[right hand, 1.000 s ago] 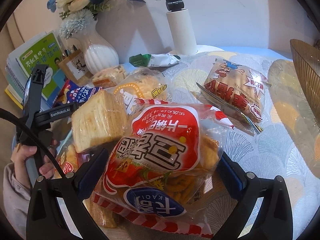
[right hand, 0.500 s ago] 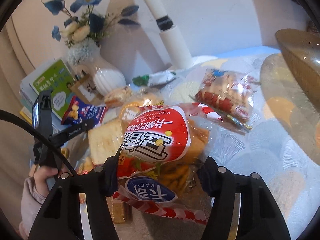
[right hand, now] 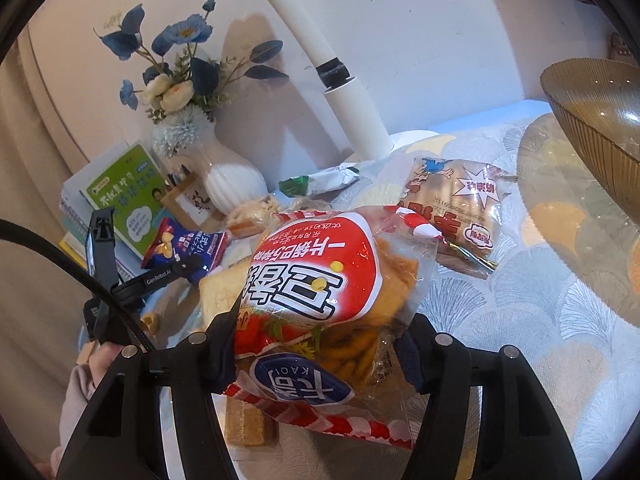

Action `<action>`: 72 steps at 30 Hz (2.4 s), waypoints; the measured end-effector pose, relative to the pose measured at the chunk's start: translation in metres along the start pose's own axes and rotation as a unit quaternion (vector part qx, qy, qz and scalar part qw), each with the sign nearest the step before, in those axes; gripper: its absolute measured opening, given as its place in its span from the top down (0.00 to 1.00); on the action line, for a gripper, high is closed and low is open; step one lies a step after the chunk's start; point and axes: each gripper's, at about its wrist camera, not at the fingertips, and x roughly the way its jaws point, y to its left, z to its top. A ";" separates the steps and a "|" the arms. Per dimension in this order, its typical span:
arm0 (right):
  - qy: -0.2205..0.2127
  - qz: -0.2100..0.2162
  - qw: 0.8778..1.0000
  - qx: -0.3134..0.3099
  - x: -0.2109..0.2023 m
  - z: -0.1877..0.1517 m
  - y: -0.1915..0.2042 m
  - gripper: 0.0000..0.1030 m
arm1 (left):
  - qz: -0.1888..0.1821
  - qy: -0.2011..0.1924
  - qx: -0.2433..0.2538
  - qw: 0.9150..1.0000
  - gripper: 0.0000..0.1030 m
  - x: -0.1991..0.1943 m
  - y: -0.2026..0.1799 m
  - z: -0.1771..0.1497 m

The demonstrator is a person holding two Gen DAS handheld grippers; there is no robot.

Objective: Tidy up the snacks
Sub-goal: 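Lift the blue cracker bag with the left tool while the right tool lifts the bread bag, then carry both bags to the amber bowl and open both tools to drop them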

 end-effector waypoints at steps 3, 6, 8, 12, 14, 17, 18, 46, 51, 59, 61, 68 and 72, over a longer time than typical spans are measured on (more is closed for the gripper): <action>-0.002 0.004 1.000 0.005 -0.001 0.000 -0.001 0.40 | -0.012 -0.005 -0.015 1.000 0.70 -0.002 0.005 0.001; -0.003 0.008 1.000 0.006 -0.003 0.000 -0.001 0.40 | -0.016 -0.006 -0.026 1.000 0.70 -0.003 0.008 0.002; -0.003 0.010 1.000 0.009 -0.004 0.000 -0.001 0.40 | -0.017 -0.010 -0.030 0.999 0.70 -0.005 0.009 0.002; -0.005 0.019 1.000 0.014 -0.006 -0.001 -0.001 0.40 | -0.023 -0.019 -0.033 0.999 0.70 -0.009 0.008 0.002; -0.006 0.021 1.000 0.014 -0.006 -0.001 -0.001 0.40 | -0.026 -0.025 -0.033 0.999 0.70 -0.011 0.008 0.002; -0.006 0.020 1.000 0.010 -0.007 -0.001 0.000 0.40 | -0.029 -0.028 -0.031 0.999 0.70 -0.012 0.007 0.002; -0.006 0.021 1.000 0.009 -0.007 -0.001 0.000 0.40 | -0.029 -0.029 -0.031 0.999 0.70 -0.012 0.007 0.001; 0.005 0.028 1.000 0.008 -0.003 0.000 0.000 0.40 | -0.031 -0.031 -0.035 0.998 0.70 -0.013 0.009 0.000; 0.005 0.027 1.000 0.008 -0.003 0.000 0.000 0.40 | -0.033 -0.034 -0.036 0.998 0.70 -0.014 0.009 0.000; 0.006 0.027 1.000 0.008 -0.002 -0.001 0.000 0.40 | -0.027 -0.036 -0.034 0.998 0.70 -0.015 0.008 -0.002; 0.007 0.023 1.000 0.006 -0.001 -0.001 0.001 0.40 | -0.025 -0.038 -0.034 0.998 0.70 -0.015 0.008 -0.002; 0.008 0.037 0.999 0.005 -0.009 0.007 0.006 0.40 | 0.023 -0.034 -0.020 0.999 0.70 -0.029 -0.007 0.001; -0.009 0.045 0.999 0.003 -0.037 0.040 0.002 0.40 | 0.010 -0.034 -0.010 0.999 0.70 -0.059 -0.032 0.017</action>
